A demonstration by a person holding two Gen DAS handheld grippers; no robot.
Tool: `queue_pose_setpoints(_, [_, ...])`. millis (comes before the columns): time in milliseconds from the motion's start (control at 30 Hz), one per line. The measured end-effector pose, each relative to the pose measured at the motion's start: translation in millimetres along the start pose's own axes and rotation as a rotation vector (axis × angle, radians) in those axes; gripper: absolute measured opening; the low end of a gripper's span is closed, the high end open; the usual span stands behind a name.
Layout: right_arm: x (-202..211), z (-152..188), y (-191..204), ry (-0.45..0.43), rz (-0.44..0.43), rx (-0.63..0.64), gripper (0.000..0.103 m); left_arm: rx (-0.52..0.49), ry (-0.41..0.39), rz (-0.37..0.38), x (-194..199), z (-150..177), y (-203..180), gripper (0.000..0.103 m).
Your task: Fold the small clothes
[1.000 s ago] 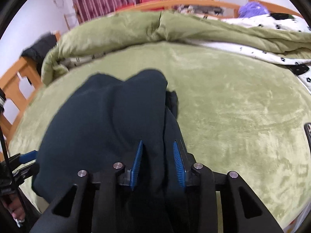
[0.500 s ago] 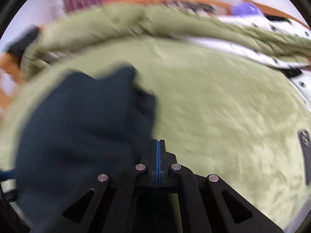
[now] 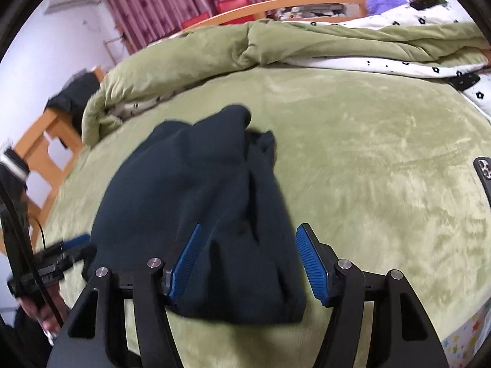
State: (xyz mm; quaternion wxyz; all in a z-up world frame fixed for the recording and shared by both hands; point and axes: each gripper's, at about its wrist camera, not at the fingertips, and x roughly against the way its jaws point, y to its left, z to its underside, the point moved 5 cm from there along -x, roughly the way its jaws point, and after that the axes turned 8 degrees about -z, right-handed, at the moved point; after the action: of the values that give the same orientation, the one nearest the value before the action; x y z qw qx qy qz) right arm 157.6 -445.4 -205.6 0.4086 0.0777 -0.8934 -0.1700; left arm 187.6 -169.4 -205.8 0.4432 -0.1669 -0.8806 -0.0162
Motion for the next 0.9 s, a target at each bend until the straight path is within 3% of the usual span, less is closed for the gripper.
queue_pose_setpoints(67, [-9,7,-1,0.036,0.036,0.017,0.058,0.007,0.004,0.002,-1,0,1,0.065])
queue_pose_setpoints(133, [-15,15,1,0.061,0.023,0.026,0.029,0.004,0.010,-0.007,-3,1,1,0.066])
queue_pose_setpoints(167, [-14,17,3,0.054,0.016,0.039,0.018,-0.001,0.012,-0.019,-4,2,1,0.066])
queue_pose_setpoints(233, [2,14,16,-0.041,0.013,0.129,0.011,-0.015,0.014,-0.041,-5,2,0,0.066])
queue_pose_setpoints(300, [16,11,18,-0.100,0.011,0.145,0.011,-0.020,0.014,-0.039,-5,3,-1,0.066])
queue_pose_setpoints(467, [-22,27,-16,0.068,0.103,-0.003,0.014,-0.007,0.000,-0.010,2,2,-1,0.066])
queue_pose_setpoints(600, [-9,25,-16,0.023,0.172,0.022,0.034,-0.009,-0.003,-0.038,0,5,0,0.067])
queue_pose_setpoints(767, [-10,36,-19,0.067,0.215,0.027,0.034,-0.018,0.055,-0.055,-11,14,-1,0.068])
queue_pose_setpoints(900, [11,30,-8,0.018,0.250,0.033,0.035,-0.024,0.040,-0.066,2,11,-2,0.066])
